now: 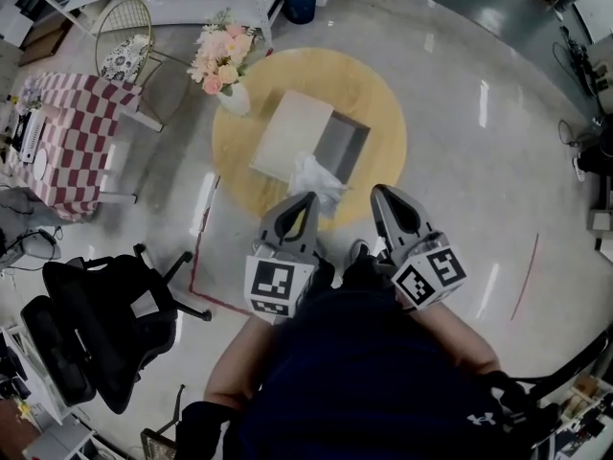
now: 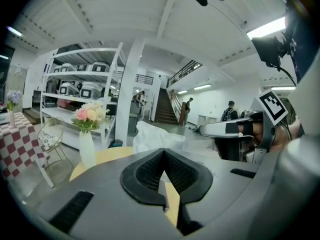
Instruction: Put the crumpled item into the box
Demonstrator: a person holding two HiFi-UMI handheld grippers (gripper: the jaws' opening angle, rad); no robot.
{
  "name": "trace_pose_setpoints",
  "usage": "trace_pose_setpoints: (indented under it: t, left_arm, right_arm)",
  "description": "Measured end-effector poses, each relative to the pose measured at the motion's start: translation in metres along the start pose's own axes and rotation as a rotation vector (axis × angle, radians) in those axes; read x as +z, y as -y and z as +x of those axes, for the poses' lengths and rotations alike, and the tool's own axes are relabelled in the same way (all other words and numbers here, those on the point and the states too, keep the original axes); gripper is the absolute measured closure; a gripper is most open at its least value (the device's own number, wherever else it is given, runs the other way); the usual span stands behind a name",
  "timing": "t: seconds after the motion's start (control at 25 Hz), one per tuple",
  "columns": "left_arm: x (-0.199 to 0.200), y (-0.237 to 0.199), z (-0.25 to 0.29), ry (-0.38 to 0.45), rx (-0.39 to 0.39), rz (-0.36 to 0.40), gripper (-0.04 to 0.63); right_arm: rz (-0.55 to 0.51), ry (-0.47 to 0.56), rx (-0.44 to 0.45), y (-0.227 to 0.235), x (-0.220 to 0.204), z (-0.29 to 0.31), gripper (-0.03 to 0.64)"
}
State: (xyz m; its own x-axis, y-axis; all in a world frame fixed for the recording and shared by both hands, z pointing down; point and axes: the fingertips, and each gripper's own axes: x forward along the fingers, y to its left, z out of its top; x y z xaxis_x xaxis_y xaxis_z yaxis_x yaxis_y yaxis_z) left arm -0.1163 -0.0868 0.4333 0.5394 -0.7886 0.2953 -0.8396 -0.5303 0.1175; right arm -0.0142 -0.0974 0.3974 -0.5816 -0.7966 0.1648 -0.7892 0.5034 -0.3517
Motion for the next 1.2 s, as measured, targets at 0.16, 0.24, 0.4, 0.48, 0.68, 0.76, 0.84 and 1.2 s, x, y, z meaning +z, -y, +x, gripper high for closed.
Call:
trace_pose_setpoints:
  t: [0.16,0.24,0.4,0.48,0.68,0.76,0.84,1.2]
  left_arm:
    - [-0.012,-0.008,0.016,-0.037,0.009,-0.054,0.580]
    - [-0.018,-0.010,0.025,-0.060,0.019,-0.069,0.580]
    - [-0.031,-0.013,0.050,-0.107,0.032,-0.096,0.580]
    - [-0.037,-0.012,0.065,-0.133,0.027,-0.098,0.581]
    - [-0.058,-0.012,0.098,-0.200,0.014,-0.121,0.580]
    - [-0.067,-0.014,0.110,-0.229,0.014,-0.129,0.580]
    - [-0.074,-0.014,0.121,-0.254,0.012,-0.140,0.580]
    - [-0.109,-0.021,0.159,-0.354,0.008,-0.206,0.580]
  right_arm:
    - [0.017,-0.014,-0.007,0.014,-0.002,0.004,0.612]
    - [0.023,-0.021,0.000,0.022,-0.001,0.006,0.612]
    - [0.041,-0.027,-0.002,0.044,0.004,0.009,0.612]
    - [0.053,-0.025,-0.008,0.057,0.006,0.011,0.612]
    - [0.068,-0.026,-0.004,0.075,0.010,0.016,0.612]
    - [0.070,-0.024,-0.003,0.082,0.014,0.018,0.612]
    - [0.073,-0.023,-0.006,0.091,0.017,0.021,0.612]
    - [0.100,-0.064,-0.014,0.117,0.009,0.032,0.612]
